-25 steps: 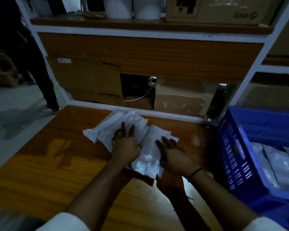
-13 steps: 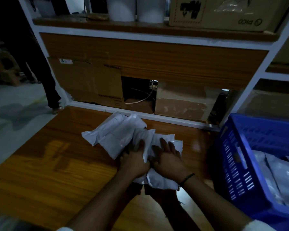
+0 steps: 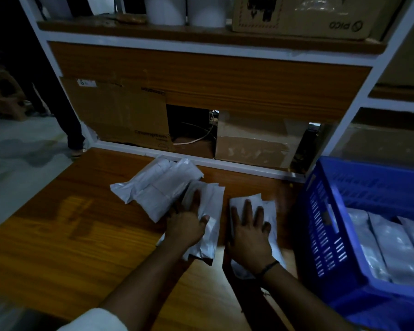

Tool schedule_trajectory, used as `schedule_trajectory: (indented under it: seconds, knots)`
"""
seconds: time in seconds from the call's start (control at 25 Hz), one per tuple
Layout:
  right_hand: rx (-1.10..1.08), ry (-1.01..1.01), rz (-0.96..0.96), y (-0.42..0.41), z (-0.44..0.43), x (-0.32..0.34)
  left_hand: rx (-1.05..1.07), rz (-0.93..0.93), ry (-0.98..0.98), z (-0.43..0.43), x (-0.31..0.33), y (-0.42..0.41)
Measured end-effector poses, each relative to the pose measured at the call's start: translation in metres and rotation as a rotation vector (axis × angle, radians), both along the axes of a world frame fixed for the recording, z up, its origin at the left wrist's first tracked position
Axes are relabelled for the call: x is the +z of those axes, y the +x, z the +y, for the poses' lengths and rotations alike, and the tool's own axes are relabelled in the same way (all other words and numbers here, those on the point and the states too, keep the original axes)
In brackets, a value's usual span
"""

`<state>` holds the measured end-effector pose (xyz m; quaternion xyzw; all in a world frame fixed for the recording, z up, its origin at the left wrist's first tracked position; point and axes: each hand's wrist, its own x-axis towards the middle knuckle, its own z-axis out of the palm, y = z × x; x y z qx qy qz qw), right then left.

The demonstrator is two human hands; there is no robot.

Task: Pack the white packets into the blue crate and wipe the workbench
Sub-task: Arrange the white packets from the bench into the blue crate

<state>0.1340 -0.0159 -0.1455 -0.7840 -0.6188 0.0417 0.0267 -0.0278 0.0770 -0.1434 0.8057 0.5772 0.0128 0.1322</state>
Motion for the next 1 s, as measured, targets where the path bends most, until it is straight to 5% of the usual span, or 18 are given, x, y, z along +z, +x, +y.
schedule_trajectory:
  seconds: [0.56, 1.0]
  knots:
    - [-0.014, 0.215, 0.140, 0.017, 0.008, 0.099, 0.051, -0.048, 0.103, -0.021, 0.103, 0.033]
    - [-0.120, 0.312, 0.209, 0.114, -0.038, 0.181, -0.098, -0.315, 0.061, -0.056, 0.180, 0.144]
